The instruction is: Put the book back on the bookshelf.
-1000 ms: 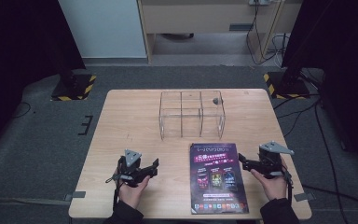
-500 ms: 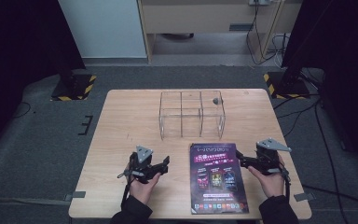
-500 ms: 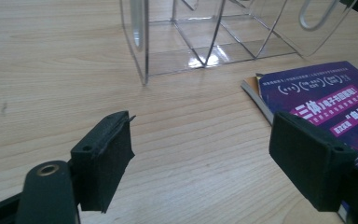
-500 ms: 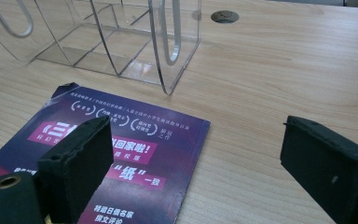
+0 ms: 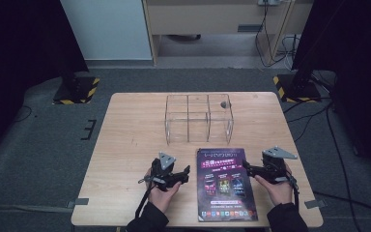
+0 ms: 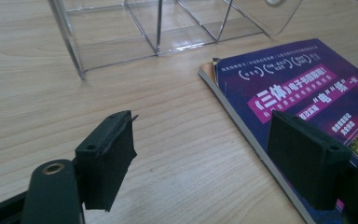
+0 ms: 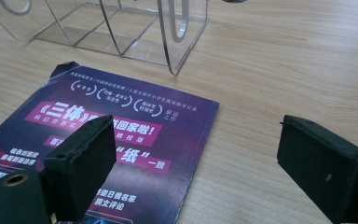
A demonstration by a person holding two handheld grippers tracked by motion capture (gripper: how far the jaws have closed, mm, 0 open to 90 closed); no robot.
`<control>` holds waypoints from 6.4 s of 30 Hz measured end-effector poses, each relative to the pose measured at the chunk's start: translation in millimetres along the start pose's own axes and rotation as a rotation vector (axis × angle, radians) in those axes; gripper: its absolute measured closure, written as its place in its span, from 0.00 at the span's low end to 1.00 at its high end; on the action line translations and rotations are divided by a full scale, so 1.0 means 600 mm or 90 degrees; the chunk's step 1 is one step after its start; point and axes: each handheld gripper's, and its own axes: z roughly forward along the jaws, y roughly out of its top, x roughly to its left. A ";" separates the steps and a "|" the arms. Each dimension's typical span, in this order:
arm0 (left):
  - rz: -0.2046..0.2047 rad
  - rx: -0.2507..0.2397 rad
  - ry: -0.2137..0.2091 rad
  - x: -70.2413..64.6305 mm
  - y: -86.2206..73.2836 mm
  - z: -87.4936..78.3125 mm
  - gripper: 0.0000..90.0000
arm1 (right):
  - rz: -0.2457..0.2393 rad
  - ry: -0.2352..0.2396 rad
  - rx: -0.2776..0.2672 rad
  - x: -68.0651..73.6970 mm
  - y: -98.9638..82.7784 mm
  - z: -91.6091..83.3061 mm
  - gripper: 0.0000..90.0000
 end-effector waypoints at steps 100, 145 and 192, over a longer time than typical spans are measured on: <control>-0.072 -0.051 -0.167 -0.096 -0.023 0.062 0.51 | -0.009 0.044 0.071 0.040 -0.059 0.057 0.25; -0.031 -0.025 -0.174 -0.117 -0.009 0.042 0.94 | 0.023 0.077 0.029 0.013 -0.051 0.025 0.23; -0.024 -0.107 -0.178 -0.110 0.005 0.003 0.94 | 0.111 0.308 0.088 0.024 -0.058 0.061 0.24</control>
